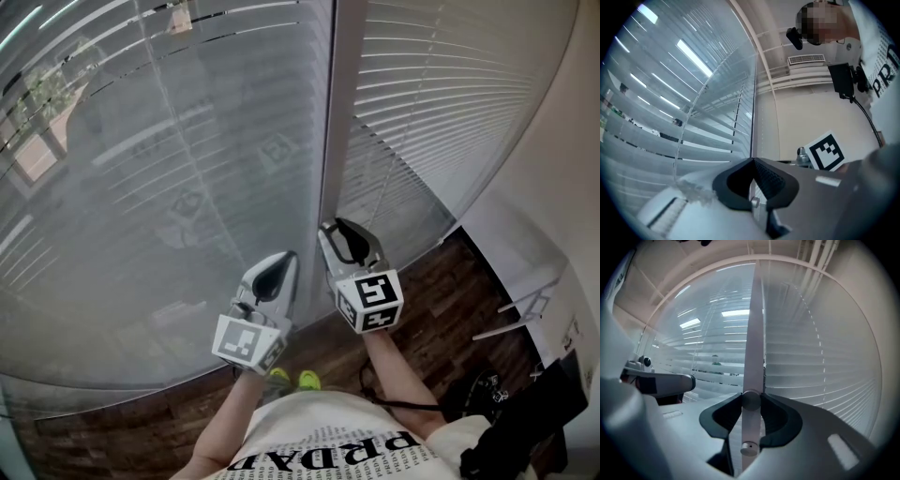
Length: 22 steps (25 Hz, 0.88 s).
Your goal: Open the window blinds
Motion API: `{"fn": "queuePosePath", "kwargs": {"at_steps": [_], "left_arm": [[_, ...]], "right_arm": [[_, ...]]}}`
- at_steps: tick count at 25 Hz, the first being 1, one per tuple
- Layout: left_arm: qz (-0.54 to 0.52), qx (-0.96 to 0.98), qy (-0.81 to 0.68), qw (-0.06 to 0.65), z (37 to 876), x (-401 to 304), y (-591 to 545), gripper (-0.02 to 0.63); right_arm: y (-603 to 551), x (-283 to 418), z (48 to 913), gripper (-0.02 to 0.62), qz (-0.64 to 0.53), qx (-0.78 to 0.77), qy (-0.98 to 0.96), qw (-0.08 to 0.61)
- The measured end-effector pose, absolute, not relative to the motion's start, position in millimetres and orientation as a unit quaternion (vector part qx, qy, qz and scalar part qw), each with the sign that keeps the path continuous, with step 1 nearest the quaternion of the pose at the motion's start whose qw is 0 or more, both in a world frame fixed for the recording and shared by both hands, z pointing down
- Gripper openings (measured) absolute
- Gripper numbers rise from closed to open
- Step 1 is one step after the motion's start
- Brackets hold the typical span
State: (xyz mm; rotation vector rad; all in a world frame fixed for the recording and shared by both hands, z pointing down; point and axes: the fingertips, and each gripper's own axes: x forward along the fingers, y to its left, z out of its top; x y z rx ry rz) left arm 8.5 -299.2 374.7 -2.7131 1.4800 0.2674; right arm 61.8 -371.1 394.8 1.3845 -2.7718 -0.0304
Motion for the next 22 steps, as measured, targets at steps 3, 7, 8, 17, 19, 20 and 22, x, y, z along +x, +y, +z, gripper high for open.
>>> {"fn": "queuePosePath", "kwargs": {"at_steps": [3,7,8,17,19,20,22], "left_arm": [[0.081,-0.874,0.479,0.018,376.0,7.5,-299.0,-0.009],[0.093,-0.873,0.478,0.014,373.1,8.9,-298.2,-0.009],[0.096,-0.873,0.478,0.013,372.1,9.0,-297.8,-0.009],[0.077,-0.881,0.467,0.019,379.0,10.6,-297.4,-0.009],[0.077,-0.882,0.464,0.019,377.6,12.7,-297.7,-0.009],[0.081,-0.882,0.464,0.017,375.4,13.5,-297.9,-0.008],[0.091,-0.881,0.463,0.016,370.7,14.3,-298.2,-0.009]], "right_arm": [[-371.7,62.5,394.9,0.123,0.018,0.445,-0.895,0.0],[-372.6,63.0,395.6,0.123,0.027,0.447,-0.894,-0.005],[-372.6,63.0,395.6,0.123,0.028,0.447,-0.894,-0.006],[-372.3,61.6,396.5,0.123,0.004,0.448,-0.893,0.034],[-370.2,60.8,397.2,0.124,-0.029,0.444,-0.893,0.068],[-368.1,60.3,396.9,0.124,-0.057,0.442,-0.891,0.092],[-363.0,59.2,395.0,0.127,-0.136,0.435,-0.877,0.15]]}}
